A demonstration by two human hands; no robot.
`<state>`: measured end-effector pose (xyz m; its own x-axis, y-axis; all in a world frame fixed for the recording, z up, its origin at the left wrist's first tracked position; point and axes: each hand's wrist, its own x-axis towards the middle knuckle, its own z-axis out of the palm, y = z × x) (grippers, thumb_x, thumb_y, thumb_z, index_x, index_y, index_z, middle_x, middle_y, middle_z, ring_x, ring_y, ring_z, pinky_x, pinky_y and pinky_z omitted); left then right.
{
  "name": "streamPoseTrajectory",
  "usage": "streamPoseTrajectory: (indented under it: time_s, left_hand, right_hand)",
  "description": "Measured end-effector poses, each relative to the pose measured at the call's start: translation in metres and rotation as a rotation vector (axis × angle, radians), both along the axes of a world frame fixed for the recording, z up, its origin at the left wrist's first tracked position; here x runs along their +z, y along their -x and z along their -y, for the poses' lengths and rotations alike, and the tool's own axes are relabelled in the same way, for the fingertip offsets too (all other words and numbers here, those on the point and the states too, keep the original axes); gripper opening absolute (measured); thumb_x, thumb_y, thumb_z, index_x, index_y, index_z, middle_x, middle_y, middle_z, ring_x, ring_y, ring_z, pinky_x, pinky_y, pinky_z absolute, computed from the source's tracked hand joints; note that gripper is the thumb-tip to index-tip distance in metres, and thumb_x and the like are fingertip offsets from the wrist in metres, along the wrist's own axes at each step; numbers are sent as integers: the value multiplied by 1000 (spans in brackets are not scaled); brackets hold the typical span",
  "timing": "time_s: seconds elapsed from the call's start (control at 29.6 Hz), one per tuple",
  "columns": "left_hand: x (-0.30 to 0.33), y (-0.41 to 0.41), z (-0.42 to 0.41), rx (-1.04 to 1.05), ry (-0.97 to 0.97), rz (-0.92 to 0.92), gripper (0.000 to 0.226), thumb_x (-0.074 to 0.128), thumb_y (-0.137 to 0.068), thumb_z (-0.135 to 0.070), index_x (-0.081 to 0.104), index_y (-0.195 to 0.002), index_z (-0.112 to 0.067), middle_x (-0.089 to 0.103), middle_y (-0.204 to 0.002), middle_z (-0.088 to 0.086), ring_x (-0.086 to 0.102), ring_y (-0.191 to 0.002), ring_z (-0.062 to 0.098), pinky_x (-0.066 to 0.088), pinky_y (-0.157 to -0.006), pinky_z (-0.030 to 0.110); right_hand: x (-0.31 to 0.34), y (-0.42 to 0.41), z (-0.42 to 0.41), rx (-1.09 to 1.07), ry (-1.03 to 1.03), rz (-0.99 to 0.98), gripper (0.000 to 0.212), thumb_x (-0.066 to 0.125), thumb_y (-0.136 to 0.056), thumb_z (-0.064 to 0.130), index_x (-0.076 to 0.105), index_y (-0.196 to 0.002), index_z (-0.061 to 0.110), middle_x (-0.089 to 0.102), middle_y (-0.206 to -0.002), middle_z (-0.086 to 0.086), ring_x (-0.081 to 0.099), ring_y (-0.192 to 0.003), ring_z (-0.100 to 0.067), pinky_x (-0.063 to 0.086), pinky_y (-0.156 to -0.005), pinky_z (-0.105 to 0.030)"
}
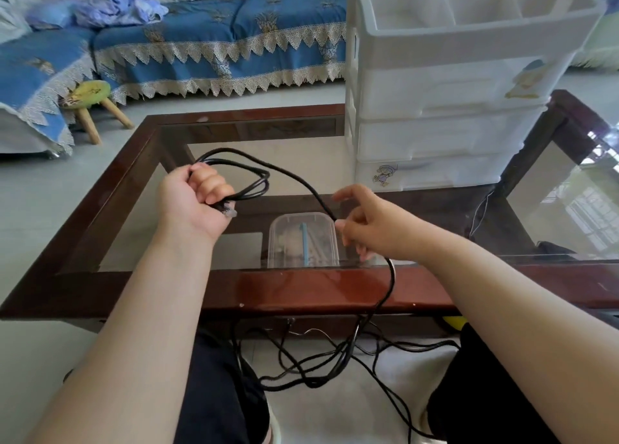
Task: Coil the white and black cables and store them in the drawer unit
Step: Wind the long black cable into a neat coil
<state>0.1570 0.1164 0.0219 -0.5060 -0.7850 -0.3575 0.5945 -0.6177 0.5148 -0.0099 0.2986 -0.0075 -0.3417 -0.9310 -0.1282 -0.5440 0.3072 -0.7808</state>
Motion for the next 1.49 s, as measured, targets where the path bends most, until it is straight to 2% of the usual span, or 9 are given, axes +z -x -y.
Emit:
streamPoseTrajectory:
  time_s: [0.17,0.37,0.57,0.74,0.91,1.15,1.35,1.42,1.49]
  left_hand:
    - [-8,0,8,121,-16,242,40,25,-95,-11,31,-56,-18,22,-41,-7,16,-32,8,17,-36,17]
    - [-7,20,-19,-253,306,527,41,28,-104,-30,40,-66,-19,26,-43,-9,17,-33,5,13,-35,18]
    - [-11,29,-51,-581,564,552,40,26,-105,-32,40,-72,-16,25,-46,-8,16,-37,5,13,-38,20]
    - [-12,29,-50,-634,702,591,40,24,-106,-35,39,-74,-15,30,-49,-6,18,-38,6,19,-37,18]
    - [-12,30,-55,-630,824,640,40,24,-106,-35,39,-74,-15,40,-52,-4,35,-41,9,27,-40,20]
    - [-19,34,-58,-613,1020,825,46,25,-104,-39,46,-70,-17,56,-71,3,53,-62,19,44,-54,29]
    - [-23,39,-59,-699,1177,991,46,28,-103,-45,53,-86,-9,57,-81,4,56,-76,18,49,-79,44]
    - [-24,40,-58,-774,1139,969,49,28,-103,-44,50,-86,-4,53,-63,6,54,-55,16,51,-61,38]
    - [-24,40,-59,-833,1067,918,48,27,-104,-40,49,-83,-2,43,-49,5,39,-36,14,37,-45,29]
  right_hand:
    - [-14,-40,-1,45,25,-678,22,39,-97,27,49,-116,21,63,-100,-3,62,-82,-31,46,-59,-34]
    - [-15,-60,2,208,-250,-865,21,46,-89,5,51,-109,11,60,-93,-6,61,-79,-32,32,-47,-30]
    - [3,-46,8,446,-205,-754,23,38,-99,27,59,-109,23,62,-94,2,57,-85,-24,39,-65,-30]
    - [21,-32,9,386,-60,-615,23,39,-100,34,59,-100,25,43,-67,14,42,-69,-11,29,-62,-27]
    - [25,-29,12,393,-96,-486,24,41,-99,35,61,-94,24,44,-65,19,42,-60,2,27,-54,-14]
    - [31,-31,11,362,-137,-527,27,44,-95,46,52,-77,27,47,-67,11,43,-60,-3,31,-53,-24]
    - [26,-38,13,257,-3,-498,33,52,-91,42,65,-83,12,61,-70,-2,54,-61,-16,47,-59,-34]
    - [27,-36,13,237,-8,-494,34,56,-88,48,60,-68,21,57,-60,2,52,-55,-13,45,-54,-31]
    - [28,-33,14,201,-19,-538,42,58,-82,58,49,-59,25,50,-53,6,48,-51,-10,39,-50,-28]
